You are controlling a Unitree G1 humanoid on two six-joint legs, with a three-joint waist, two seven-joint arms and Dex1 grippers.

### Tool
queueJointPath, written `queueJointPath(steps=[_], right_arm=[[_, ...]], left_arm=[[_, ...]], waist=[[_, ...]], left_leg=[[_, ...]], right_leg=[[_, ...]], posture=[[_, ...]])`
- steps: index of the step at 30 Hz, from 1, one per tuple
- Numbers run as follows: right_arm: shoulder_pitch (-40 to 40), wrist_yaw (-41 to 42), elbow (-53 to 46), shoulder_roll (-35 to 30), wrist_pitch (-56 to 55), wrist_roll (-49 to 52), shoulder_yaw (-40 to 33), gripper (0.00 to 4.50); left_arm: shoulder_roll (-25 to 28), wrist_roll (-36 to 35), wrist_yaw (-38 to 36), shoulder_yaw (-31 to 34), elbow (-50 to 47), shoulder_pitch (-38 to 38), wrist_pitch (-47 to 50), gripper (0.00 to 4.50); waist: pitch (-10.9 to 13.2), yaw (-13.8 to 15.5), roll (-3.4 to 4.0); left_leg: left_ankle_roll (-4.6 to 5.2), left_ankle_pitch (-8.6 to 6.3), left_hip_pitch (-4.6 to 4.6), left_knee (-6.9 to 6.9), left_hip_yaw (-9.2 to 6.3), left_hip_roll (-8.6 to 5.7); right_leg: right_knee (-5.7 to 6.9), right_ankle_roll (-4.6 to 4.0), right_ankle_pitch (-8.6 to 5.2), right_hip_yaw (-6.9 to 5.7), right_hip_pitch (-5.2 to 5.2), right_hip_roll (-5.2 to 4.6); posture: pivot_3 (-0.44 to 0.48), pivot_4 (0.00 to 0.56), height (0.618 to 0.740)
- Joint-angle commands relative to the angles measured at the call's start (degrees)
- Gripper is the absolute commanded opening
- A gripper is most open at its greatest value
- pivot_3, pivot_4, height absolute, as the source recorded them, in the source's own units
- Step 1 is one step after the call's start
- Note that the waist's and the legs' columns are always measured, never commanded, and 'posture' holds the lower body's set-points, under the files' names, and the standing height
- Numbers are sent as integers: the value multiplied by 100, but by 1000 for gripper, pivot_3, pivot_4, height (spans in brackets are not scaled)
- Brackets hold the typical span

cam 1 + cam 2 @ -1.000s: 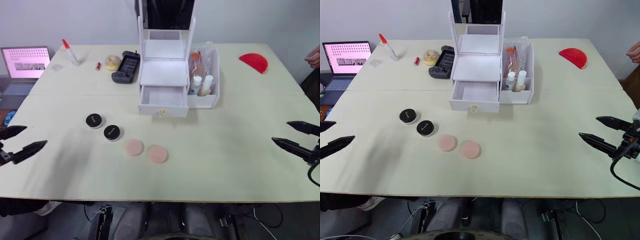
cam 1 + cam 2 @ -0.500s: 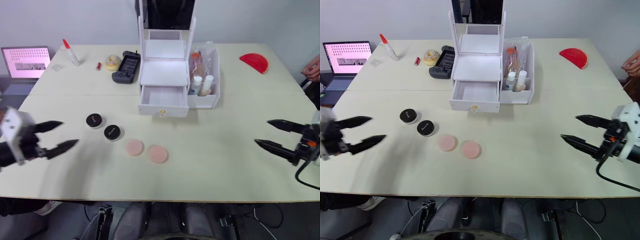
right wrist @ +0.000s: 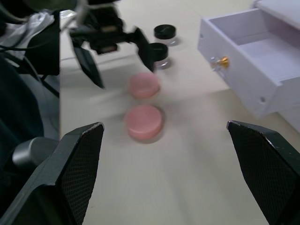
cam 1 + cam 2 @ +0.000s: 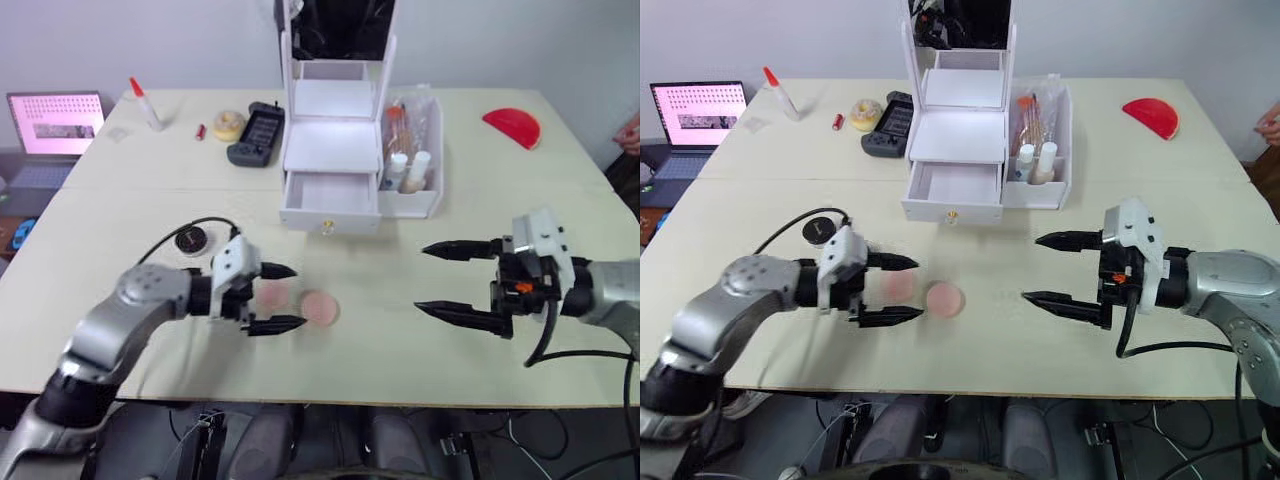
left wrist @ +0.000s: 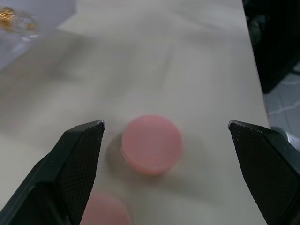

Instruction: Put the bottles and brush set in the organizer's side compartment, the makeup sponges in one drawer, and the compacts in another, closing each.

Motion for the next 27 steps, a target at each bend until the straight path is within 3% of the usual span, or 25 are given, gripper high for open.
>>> queueJointPath(steps=[1,15,27], right_arm=[[-301,-87,-52,54,-164,8,15,4500],[-1020,-750,29,346,-101,-31,404,4500],[-1425,-877,413,427,-54,-87,452,4500]], left_arm=[[-126,353,-293,-303,452,-234,-484,4447],[-832,1145,-473,-786,1666,-657,-1358,4447],[-984,1178,-551,-813,1762,-666,-1134,4447]], waist=[[1,-45,1],[1,11,0],[1,8,0]], left_leg=[[0,0,0,-2,0,1],[1,0,-1,1,-7,0],[1,1,-1,2,-8,-1]], right_leg=[[0,0,0,1,-2,0],[1,10,6,-2,-2,-1],[3,16,9,-3,-1,5]], posture=[[0,150,738],[0,150,738],[0,150,738]])
